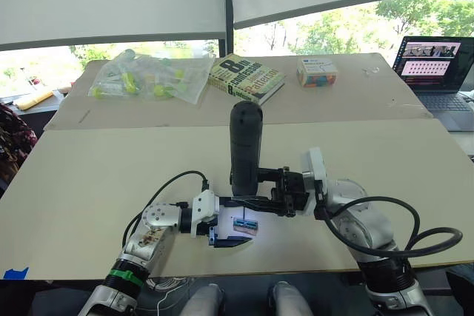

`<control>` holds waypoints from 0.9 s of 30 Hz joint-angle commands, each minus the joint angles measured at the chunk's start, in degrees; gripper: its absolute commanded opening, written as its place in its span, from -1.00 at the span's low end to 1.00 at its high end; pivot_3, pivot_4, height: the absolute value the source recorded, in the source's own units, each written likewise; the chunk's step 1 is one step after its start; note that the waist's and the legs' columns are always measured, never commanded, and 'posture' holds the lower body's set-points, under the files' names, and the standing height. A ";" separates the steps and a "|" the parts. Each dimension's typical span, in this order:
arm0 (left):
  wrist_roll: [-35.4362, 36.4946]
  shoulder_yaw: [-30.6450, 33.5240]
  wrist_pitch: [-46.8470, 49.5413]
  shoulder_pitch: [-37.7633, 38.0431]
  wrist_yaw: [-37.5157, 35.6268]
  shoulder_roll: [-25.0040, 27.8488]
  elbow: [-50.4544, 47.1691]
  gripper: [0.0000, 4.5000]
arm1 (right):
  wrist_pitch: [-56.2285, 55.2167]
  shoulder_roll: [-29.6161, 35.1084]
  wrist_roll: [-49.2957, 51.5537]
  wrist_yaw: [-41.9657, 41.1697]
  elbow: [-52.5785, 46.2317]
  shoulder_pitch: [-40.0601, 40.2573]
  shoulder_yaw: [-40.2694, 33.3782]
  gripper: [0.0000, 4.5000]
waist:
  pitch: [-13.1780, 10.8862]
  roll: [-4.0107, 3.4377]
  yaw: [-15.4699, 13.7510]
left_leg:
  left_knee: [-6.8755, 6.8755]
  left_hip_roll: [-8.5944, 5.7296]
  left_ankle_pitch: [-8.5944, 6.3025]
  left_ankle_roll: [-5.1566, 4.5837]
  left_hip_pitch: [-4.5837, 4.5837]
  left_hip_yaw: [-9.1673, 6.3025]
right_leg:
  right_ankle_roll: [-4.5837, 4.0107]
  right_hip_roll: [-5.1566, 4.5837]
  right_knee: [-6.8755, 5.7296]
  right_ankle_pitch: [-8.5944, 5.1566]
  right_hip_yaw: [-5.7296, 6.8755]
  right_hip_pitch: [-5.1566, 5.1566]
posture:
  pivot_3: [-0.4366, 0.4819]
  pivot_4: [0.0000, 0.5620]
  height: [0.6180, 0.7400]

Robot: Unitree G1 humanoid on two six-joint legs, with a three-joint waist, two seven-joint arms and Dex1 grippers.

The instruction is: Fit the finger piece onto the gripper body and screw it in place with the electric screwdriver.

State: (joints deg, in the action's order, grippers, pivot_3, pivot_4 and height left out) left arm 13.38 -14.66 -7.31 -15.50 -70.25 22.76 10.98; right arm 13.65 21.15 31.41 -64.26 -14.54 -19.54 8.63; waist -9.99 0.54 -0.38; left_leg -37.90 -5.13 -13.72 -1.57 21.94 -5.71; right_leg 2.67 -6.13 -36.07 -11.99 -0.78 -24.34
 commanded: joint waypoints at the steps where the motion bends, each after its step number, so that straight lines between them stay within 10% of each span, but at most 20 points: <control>1: -0.38 -1.09 0.39 0.82 0.06 -0.07 -0.85 0.98 | -2.63 -0.60 0.43 -0.42 -1.57 -1.32 -0.43 -0.15 | 0.00 0.00 0.00 | 0.00 0.00 0.00 0.00 0.00 0.00 | 0.00 0.00 0.00 0.00 0.00 0.00 | -0.05 -0.47 1.00; 27: -0.53 -1.33 0.60 1.54 0.79 0.19 -1.21 0.98 | -2.02 -0.95 0.78 -1.14 -2.24 -0.16 -0.36 -0.15 | 0.00 0.00 0.04 | 0.00 0.00 0.00 0.00 0.00 0.00 | 0.00 0.00 0.00 0.00 0.00 0.00 | -0.05 -0.47 1.00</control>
State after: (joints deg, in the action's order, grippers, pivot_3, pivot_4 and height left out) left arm 13.38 -14.82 -7.25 -14.96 -69.31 22.84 10.31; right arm 13.58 20.91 30.56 -65.06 -14.15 -19.17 8.63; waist -9.99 0.54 -0.34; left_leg -37.90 -5.13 -13.72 -1.57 21.93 -5.71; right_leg 2.67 -6.13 -36.07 -11.99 -0.78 -24.34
